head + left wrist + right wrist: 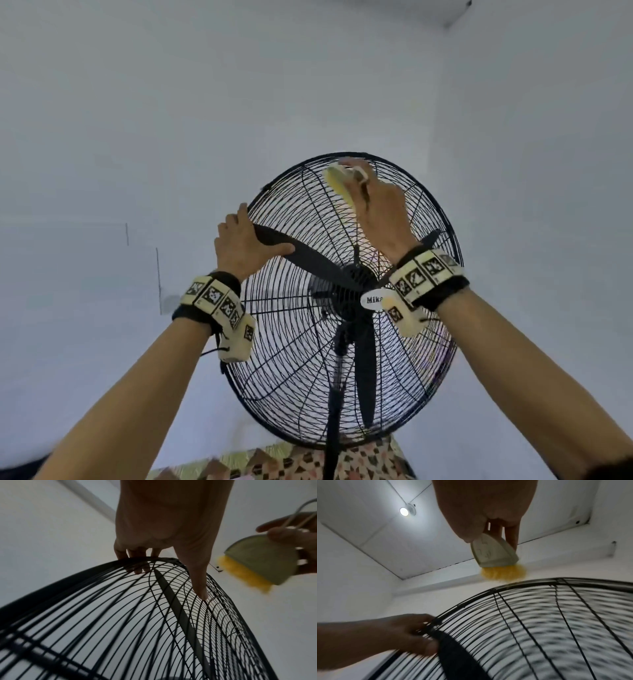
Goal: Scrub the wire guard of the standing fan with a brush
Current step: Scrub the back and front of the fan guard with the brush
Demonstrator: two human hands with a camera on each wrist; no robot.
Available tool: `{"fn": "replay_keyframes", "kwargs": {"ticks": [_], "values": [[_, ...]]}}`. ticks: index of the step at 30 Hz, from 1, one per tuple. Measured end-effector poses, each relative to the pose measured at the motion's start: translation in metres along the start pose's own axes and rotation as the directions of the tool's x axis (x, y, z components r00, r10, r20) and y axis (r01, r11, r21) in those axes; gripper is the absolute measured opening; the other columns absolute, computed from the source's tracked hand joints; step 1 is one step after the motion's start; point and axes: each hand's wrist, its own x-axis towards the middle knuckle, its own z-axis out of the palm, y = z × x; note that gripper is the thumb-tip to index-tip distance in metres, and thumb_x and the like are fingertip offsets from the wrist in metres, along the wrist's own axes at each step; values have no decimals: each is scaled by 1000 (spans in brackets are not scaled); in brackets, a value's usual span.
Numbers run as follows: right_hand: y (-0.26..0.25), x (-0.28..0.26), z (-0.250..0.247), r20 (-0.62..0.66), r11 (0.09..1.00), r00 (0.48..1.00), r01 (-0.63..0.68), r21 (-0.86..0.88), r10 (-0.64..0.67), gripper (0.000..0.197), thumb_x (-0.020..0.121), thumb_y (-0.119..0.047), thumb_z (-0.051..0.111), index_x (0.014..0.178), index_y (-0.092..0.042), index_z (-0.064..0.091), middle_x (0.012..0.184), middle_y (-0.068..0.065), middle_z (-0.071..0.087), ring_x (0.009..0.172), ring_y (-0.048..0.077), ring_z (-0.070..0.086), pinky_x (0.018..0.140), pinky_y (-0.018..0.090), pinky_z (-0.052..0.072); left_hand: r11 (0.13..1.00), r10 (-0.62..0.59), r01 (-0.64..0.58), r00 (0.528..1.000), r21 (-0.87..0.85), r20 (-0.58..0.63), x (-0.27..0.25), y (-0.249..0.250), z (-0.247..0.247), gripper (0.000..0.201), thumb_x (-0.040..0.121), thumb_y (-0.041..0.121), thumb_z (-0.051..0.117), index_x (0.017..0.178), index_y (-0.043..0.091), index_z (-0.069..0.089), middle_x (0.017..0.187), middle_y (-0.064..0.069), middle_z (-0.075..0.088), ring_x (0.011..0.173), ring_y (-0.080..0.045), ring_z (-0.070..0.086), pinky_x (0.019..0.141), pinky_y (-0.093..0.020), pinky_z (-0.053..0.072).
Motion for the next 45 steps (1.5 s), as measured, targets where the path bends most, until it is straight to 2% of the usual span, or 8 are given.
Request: {"fn": "replay_keyframes", "kwargs": {"ticks": [9, 15, 21, 28, 32, 35, 40, 45], "values": [[-43, 70, 74, 177, 942, 963, 242, -233, -204, 35, 108, -36, 47, 134, -18, 62, 74, 6, 69, 60, 26, 63, 58, 34, 51, 947, -37, 37, 999, -319, 6, -13, -28, 6, 116, 59, 70, 90, 147, 20, 32, 142, -9, 51, 129, -31, 53, 106, -50, 47], [-93, 26, 84, 463, 835, 735, 550, 20, -496, 29, 99, -12, 63, 128, -9, 66, 67, -1, 64, 52, 13, 50, 56, 29, 48, 908, -50, 61, 998, -415, 36, -16, -48, 8, 115, 59, 71, 89, 145, 20, 31, 140, -9, 61, 125, -32, 60, 102, -46, 51], [-58, 70, 66, 121, 963, 979, 185, -195, -163, 29, 105, -23, 56, 131, -18, 69, 111, 5, 77, 85, 23, 73, 78, 33, 55, 912, -47, 62, 998, -406, 47, -24, -54, 10, 115, 61, 78, 83, 146, 16, 36, 134, -6, 61, 121, -26, 60, 103, -45, 51], [-93, 20, 83, 403, 850, 782, 526, -19, -475, 30, 102, -21, 58, 129, -13, 68, 71, 5, 70, 47, 18, 55, 50, 24, 40, 913, -34, 38, 999, -407, 18, -22, -47, 11, 113, 64, 75, 83, 148, 15, 38, 144, -7, 59, 130, -28, 58, 104, -41, 47], [-70, 61, 72, 234, 936, 965, 189, -298, -120, 49, 99, 2, 50, 146, -12, 50, 125, 14, 68, 88, 36, 69, 68, 36, 48, 918, -39, 58, 998, -393, 56, -24, -51, 10, 121, 55, 89, 74, 144, 14, 43, 139, -7, 60, 127, -28, 58, 104, -48, 51], [-67, 56, 73, 267, 935, 962, 145, -325, -56, 52, 94, 7, 48, 145, -7, 48, 127, 15, 64, 93, 34, 66, 72, 33, 40, 920, -50, 71, 997, -387, 63, -26, -50, 10, 128, 52, 93, 70, 147, 14, 41, 143, -8, 58, 131, -29, 55, 106, -51, 50], [-98, 6, 89, 504, 868, 762, 494, -46, -407, 42, 88, 2, 68, 129, -3, 60, 98, 10, 71, 59, 14, 49, 53, 31, 47, 917, -21, 25, 1000, -399, 13, -24, -48, 10, 110, 66, 73, 84, 149, 14, 41, 146, -6, 57, 133, -26, 56, 107, -41, 48], [-56, 51, 79, 6, 987, 990, 139, -78, -139, 25, 104, -8, 49, 124, -2, 62, 113, 15, 71, 82, 29, 67, 74, 43, 58, 912, -45, 58, 998, -405, 43, -27, -52, 11, 115, 57, 87, 77, 142, 16, 45, 137, -4, 60, 126, -25, 57, 103, -44, 51]]}}
